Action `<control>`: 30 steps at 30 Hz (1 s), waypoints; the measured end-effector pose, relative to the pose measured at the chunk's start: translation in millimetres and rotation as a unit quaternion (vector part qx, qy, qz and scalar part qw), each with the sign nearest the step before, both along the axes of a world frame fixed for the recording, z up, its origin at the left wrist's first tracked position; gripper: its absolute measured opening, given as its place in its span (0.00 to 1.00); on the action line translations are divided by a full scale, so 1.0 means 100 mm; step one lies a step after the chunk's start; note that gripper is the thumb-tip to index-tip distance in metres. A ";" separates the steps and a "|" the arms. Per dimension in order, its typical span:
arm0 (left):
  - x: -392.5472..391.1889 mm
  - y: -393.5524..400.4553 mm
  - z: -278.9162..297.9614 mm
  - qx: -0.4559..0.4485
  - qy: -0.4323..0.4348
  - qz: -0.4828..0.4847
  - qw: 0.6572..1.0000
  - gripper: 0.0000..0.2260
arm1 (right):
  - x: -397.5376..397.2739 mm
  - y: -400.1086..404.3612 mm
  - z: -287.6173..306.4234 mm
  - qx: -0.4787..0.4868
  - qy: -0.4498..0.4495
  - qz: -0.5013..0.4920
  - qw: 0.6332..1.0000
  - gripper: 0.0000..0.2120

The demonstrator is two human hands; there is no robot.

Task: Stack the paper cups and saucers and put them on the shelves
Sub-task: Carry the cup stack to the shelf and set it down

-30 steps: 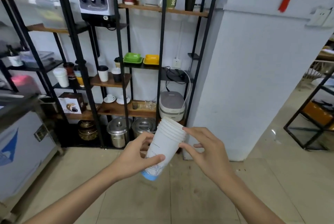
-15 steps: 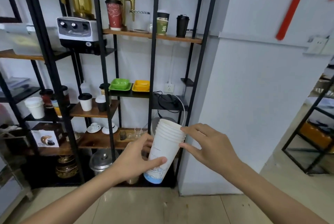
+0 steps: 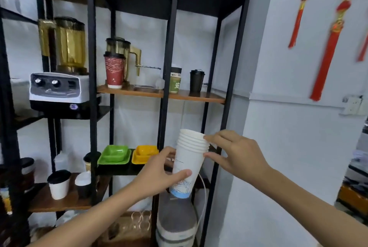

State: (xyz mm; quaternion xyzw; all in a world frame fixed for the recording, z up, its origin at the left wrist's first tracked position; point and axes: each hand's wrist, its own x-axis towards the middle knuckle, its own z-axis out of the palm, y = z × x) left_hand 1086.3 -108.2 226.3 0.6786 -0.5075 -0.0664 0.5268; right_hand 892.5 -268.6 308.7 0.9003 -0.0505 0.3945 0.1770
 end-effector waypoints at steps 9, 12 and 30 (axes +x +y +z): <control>0.82 -0.87 0.89 -0.027 -0.095 0.004 0.995 0.28 | 0.64 -0.49 0.96 -0.052 -0.014 -0.058 0.997 0.18; 1.00 -1.16 1.24 -0.048 -0.124 0.015 0.991 0.28 | 0.85 -0.77 1.32 -0.083 -0.015 -0.071 0.994 0.19; 1.96 -3.08 2.27 -0.133 -0.062 0.072 0.987 0.27 | 2.17 -2.50 2.63 -0.155 -0.005 -0.135 0.979 0.18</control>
